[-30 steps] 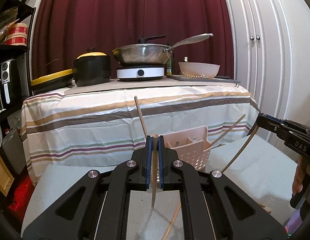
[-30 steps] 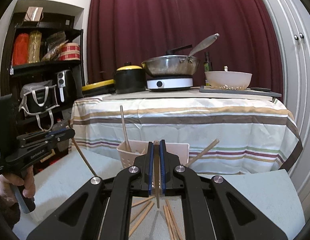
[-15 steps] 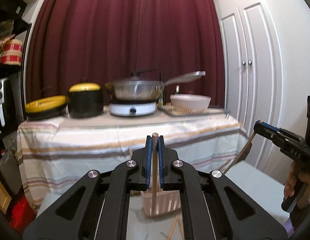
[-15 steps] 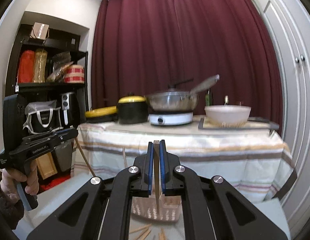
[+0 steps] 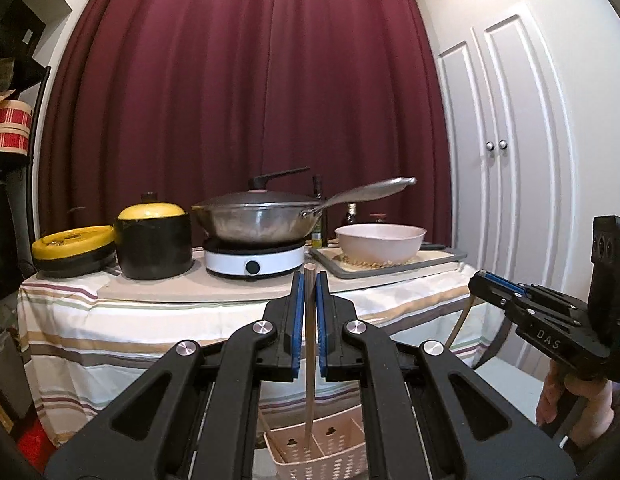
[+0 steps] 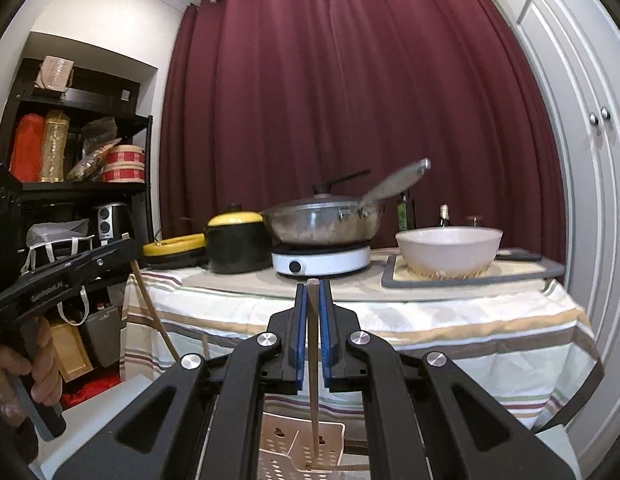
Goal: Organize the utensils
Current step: 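Lower the chopsticks into the caddy and open both grippers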
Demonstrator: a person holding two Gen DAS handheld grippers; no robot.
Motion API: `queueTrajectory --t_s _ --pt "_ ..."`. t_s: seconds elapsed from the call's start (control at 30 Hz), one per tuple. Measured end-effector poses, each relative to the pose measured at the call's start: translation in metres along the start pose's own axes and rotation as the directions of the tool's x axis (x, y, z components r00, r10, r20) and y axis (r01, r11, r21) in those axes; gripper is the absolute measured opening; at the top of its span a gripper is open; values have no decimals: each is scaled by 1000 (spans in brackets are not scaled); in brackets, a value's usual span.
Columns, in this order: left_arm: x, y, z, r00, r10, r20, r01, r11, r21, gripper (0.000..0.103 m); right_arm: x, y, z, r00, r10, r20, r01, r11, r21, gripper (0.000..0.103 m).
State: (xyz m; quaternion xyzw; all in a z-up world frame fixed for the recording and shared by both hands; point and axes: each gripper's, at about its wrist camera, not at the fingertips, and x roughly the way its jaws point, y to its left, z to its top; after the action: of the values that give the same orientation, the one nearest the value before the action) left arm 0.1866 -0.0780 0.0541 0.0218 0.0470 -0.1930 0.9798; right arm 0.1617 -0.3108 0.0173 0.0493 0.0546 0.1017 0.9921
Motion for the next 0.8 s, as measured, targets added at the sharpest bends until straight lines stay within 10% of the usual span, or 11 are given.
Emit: queueTrajectory --t_s 0.47,0.63,0.8 --pt "62 15 -69 989 1 -147 -10 998 -61 7 55 -10 -61 985 0 -173 6 999 36 8" --pt "58 16 -83 986 18 -168 -31 997 -76 49 49 -8 -63 986 -22 -164 26 999 19 43" --pt "44 17 -88 982 38 -183 -52 996 -75 56 33 -1 -53 991 -49 -128 46 998 -32 55"
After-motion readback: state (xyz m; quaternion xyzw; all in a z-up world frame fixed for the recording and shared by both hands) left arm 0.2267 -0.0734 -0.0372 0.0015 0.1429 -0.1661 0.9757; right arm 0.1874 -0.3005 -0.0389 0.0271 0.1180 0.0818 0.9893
